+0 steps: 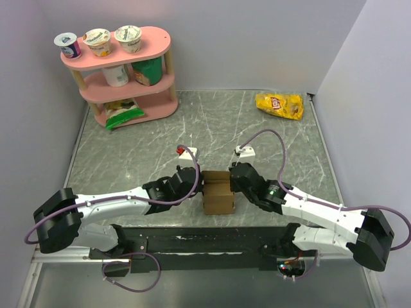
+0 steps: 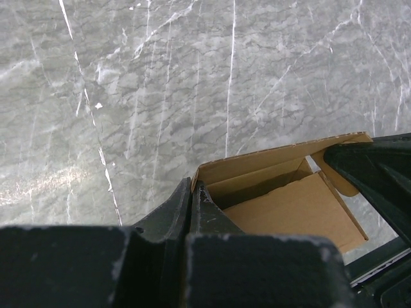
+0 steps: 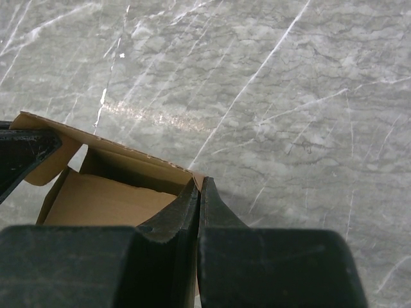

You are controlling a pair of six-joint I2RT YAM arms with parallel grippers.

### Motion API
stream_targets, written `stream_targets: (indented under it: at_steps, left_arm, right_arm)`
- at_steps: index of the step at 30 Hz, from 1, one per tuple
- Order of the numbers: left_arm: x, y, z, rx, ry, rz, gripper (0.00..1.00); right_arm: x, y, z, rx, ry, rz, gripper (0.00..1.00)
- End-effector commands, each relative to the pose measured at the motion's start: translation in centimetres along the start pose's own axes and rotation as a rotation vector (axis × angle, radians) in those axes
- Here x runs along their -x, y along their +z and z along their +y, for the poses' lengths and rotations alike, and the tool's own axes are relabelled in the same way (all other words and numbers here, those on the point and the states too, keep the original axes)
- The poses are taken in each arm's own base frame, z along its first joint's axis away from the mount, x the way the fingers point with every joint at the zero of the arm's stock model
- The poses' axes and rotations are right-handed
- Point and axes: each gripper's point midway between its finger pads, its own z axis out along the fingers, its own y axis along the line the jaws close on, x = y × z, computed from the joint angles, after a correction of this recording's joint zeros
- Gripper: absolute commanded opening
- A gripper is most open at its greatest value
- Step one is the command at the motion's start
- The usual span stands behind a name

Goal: Fold the paper box

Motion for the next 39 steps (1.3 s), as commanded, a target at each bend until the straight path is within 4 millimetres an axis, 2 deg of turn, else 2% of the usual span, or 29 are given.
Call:
stream_targets:
  at_steps: [1, 5, 9, 14, 25, 39]
  left_arm:
    - [0.7, -0.5, -2.8, -0.074, -0.011, -0.001, 0.01]
    - [1.8, -0.7, -3.0, -0.067, -0.007, -0.014, 0.01]
    - [1.8, -0.6, -3.3, -0.067, -0.007, -0.007, 0.01]
    - [2.1, -0.3, -4.0, -0.074, -0.009, -0.003, 0.01]
    - [0.1, 0.3, -3.1, -0.051, -0.077, 0.014, 0.01]
    - [-1.2, 0.0, -2.8, -0.001, -0.099, 0.006, 0.01]
  right_arm:
    - [4.2, -1.0, 3.2, 0.100, 0.102, -0.126, 0.00]
    - [4.5, -1.4, 2.9, 0.101, 0.099, -0.160, 0.00]
    - [4.9, -1.8, 3.0, 0.120, 0.110, -0.214, 0.00]
    - [4.5, -1.9, 3.1, 0.107, 0.088, -0.230, 0.00]
    - [4.0, -1.5, 3.0, 0.074, 0.094, -0.219, 0.00]
    - [3.6, -1.0, 2.3, 0.002, 0.103, -0.209, 0.00]
